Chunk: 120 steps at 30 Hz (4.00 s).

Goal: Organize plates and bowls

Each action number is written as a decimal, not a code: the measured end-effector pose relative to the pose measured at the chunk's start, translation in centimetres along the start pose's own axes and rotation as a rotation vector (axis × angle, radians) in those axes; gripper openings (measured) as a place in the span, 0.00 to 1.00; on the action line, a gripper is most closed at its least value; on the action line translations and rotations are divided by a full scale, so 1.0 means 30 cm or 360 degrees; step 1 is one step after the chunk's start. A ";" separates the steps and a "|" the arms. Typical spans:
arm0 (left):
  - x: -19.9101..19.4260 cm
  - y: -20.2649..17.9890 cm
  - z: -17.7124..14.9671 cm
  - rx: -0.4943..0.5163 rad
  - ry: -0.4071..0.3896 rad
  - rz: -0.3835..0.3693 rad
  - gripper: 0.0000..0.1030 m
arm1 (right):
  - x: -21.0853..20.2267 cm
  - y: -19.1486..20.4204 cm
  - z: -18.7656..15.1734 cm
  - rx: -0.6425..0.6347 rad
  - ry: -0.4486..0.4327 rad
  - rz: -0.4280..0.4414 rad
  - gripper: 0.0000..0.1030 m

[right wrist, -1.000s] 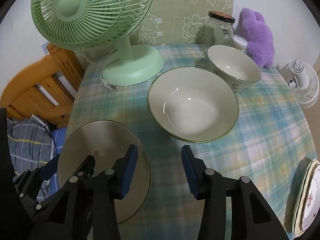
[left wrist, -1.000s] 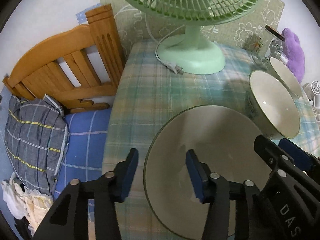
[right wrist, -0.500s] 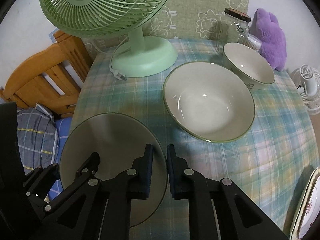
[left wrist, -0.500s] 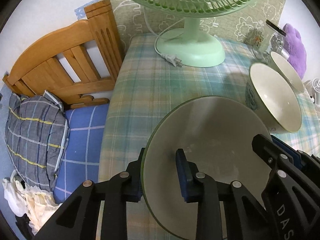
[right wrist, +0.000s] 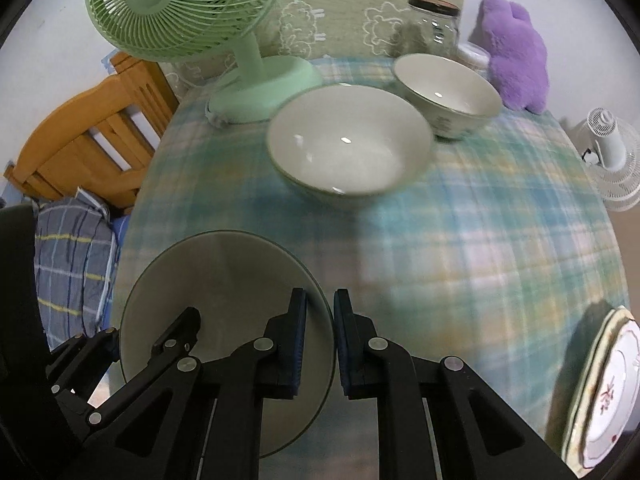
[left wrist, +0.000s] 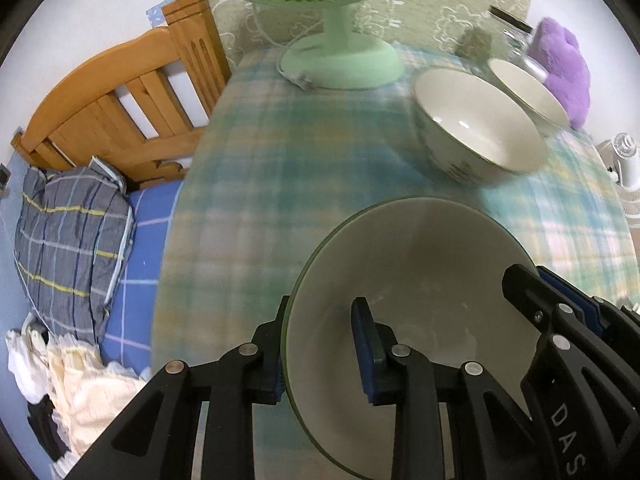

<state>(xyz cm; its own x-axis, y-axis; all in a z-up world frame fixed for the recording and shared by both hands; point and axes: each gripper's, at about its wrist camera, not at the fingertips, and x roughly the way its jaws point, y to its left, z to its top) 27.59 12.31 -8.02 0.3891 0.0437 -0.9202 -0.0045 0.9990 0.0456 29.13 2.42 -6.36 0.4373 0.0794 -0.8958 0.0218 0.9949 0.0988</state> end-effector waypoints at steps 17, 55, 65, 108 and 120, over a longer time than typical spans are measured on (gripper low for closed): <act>-0.108 -0.313 -0.232 -0.0011 0.0072 -0.0031 0.26 | -0.147 -0.343 -0.199 -0.0050 0.0070 -0.0044 0.17; -0.167 -0.494 -0.369 -0.0078 0.0086 0.0005 0.72 | -0.189 -0.559 -0.324 -0.0165 0.0111 0.0085 0.46; -0.269 -0.430 -0.313 -0.0002 -0.0042 -0.0096 0.85 | -0.270 -0.508 -0.295 -0.0117 0.0000 0.0058 0.69; -0.049 -0.313 0.327 -0.0305 -0.0249 0.0218 0.71 | -0.015 -0.332 0.388 -0.0349 -0.0231 0.0248 0.73; 0.089 -0.261 0.379 -0.0313 -0.0156 0.0223 0.45 | 0.145 -0.257 0.435 -0.0360 -0.0113 0.0259 0.41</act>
<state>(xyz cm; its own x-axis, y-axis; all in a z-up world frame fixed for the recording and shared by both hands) 39.14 4.46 -6.41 0.4592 0.1899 -0.8678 -0.2399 0.9671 0.0846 42.58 -5.72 -5.37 0.4807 0.2426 -0.8426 -0.2513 0.9588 0.1326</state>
